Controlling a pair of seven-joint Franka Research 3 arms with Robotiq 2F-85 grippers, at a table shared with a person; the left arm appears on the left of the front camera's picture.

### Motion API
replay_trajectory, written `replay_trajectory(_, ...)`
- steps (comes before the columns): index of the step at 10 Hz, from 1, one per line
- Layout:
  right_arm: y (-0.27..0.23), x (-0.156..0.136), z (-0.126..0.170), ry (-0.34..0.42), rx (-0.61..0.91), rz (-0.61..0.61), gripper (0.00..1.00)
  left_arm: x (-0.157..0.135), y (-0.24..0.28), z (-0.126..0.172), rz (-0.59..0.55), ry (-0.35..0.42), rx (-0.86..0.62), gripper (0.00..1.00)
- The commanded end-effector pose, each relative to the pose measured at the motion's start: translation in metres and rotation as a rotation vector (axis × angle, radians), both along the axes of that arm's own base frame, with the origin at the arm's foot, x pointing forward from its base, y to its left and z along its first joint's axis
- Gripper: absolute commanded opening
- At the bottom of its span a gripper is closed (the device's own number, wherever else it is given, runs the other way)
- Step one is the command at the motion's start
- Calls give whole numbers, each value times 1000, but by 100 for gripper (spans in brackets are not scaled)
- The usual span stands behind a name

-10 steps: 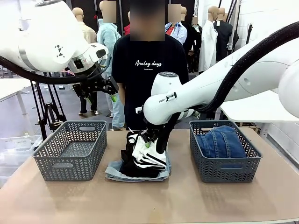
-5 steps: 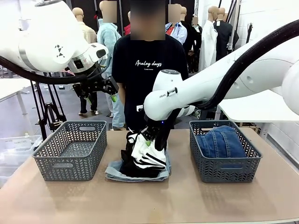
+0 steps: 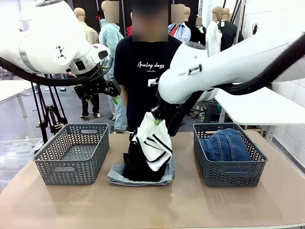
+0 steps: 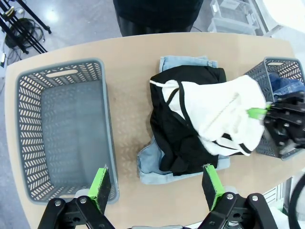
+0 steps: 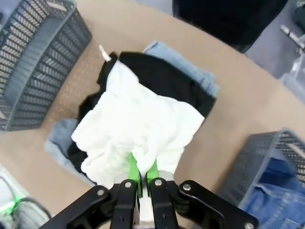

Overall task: Sort the tops and bottoms.
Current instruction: Lift clothes from the center of the table with your right hand.

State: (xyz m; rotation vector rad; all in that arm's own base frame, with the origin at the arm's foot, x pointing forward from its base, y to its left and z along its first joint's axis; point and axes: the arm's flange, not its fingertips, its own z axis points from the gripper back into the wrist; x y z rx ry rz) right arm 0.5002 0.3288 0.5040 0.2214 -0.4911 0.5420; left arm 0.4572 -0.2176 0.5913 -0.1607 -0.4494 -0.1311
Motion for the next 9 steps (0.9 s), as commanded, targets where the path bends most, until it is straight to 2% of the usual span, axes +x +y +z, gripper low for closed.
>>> replay_trajectory(1, -15, -23, 6, -74, 27, 13, 0, 1, 2, 1, 3, -7, -3, 100)
replay_trajectory(3, -9, -34, 19, -114, 22, 27, 0, 1, 2, 1, 3, -7, -3, 100)
replay_trajectory(5, -7, -28, 28, -90, 18, 4, 0, 1, 2, 1, 3, -7, -3, 100)
replay_trajectory(9, -7, -28, 28, -90, 18, 4, 0, 1, 2, 1, 3, -7, -3, 100)
